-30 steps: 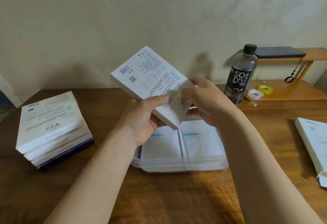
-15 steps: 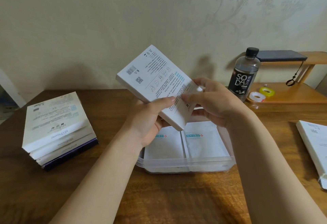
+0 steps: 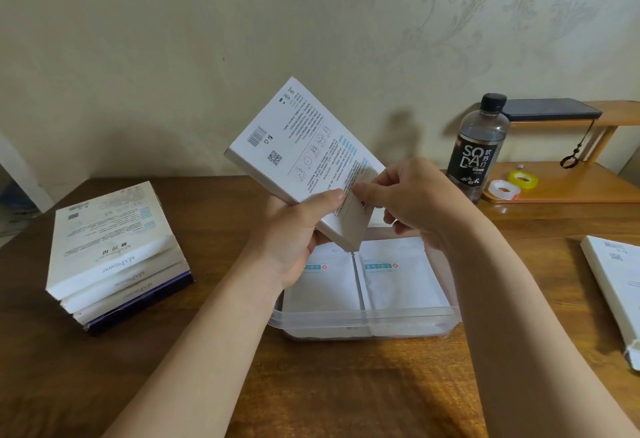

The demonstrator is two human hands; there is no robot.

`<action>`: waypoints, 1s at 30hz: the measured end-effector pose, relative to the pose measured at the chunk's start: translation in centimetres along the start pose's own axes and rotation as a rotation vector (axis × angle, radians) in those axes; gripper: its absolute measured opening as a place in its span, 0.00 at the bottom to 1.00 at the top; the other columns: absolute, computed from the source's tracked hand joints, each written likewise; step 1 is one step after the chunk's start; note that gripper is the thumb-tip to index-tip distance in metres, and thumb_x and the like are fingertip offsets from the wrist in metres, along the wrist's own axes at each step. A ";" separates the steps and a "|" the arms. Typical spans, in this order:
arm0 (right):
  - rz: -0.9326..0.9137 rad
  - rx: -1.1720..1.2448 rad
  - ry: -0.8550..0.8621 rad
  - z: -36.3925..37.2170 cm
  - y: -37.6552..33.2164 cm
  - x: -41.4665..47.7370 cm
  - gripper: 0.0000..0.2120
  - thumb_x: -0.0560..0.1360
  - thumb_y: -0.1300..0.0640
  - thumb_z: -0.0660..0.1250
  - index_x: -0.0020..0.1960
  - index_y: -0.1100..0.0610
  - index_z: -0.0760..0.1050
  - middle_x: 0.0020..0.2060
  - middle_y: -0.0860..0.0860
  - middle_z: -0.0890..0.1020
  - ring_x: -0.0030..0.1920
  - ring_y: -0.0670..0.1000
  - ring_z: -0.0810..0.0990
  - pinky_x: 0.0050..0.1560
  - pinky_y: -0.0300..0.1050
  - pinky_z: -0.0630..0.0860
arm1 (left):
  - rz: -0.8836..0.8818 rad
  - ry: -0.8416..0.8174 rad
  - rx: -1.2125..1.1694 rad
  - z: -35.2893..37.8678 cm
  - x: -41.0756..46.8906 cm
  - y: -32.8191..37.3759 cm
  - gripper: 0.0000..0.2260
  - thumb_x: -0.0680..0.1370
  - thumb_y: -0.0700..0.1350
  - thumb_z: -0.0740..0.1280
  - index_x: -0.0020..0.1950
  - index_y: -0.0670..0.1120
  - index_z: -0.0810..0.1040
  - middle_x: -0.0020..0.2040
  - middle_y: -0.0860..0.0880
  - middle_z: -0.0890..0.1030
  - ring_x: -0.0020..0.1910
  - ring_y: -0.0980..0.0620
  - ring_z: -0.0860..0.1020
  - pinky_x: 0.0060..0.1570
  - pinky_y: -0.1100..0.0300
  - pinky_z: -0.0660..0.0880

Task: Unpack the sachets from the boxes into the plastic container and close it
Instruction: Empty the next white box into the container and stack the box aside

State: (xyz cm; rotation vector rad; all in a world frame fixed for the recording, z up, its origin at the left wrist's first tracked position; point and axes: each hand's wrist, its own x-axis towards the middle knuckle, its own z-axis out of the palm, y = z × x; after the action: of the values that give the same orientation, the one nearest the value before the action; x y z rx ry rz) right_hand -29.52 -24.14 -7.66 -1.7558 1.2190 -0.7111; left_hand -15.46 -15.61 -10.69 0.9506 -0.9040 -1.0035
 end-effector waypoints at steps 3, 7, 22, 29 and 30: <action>0.020 0.084 -0.042 0.0 0.3 0.2 0.12 0.74 0.52 0.75 0.37 0.59 0.82 0.29 0.50 0.81 0.30 0.49 0.74 0.26 0.40 0.70 | 0.009 -0.003 0.009 0.0 -0.1 0.0 0.22 0.79 0.30 0.65 0.57 0.58 0.78 0.53 0.56 0.86 0.51 0.52 0.85 0.49 0.45 0.83; 0.018 0.119 -0.063 -0.1 0.4 0.4 0.11 0.75 0.55 0.74 0.37 0.60 0.81 0.29 0.51 0.80 0.30 0.49 0.74 0.28 0.41 0.71 | 0.003 -0.002 -0.013 -0.1 0.0 0.0 0.21 0.79 0.30 0.66 0.58 0.58 0.78 0.53 0.55 0.87 0.50 0.51 0.86 0.47 0.46 0.84; 0.040 0.773 -0.101 0.0 -0.9 -0.1 0.06 0.78 0.68 0.63 0.45 0.68 0.77 0.36 0.59 0.80 0.35 0.56 0.80 0.39 0.49 0.82 | -0.106 0.108 -0.403 -1.2 0.9 0.5 0.17 0.80 0.35 0.64 0.62 0.55 0.78 0.61 0.45 0.84 0.61 0.42 0.82 0.54 0.41 0.81; 0.055 0.860 -0.102 0.0 -0.8 0.0 0.07 0.78 0.68 0.61 0.43 0.69 0.77 0.36 0.62 0.83 0.39 0.59 0.84 0.45 0.53 0.83 | -0.122 0.142 -0.500 -1.2 1.0 0.7 0.16 0.80 0.35 0.64 0.63 0.52 0.77 0.57 0.44 0.86 0.57 0.42 0.84 0.50 0.40 0.82; 0.058 0.876 -0.104 0.0 -0.8 0.1 0.07 0.78 0.69 0.61 0.44 0.69 0.76 0.36 0.63 0.83 0.39 0.60 0.84 0.46 0.53 0.83 | -0.126 0.141 -0.510 -1.2 1.0 0.7 0.15 0.80 0.35 0.64 0.62 0.51 0.77 0.57 0.44 0.86 0.57 0.42 0.84 0.49 0.40 0.83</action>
State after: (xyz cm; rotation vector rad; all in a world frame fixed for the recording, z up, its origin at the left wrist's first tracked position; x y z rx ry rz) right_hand -29.13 -24.06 -6.97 -1.0044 0.7051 -0.9229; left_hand -13.85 -16.11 -10.27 0.6370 -0.4389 -1.1849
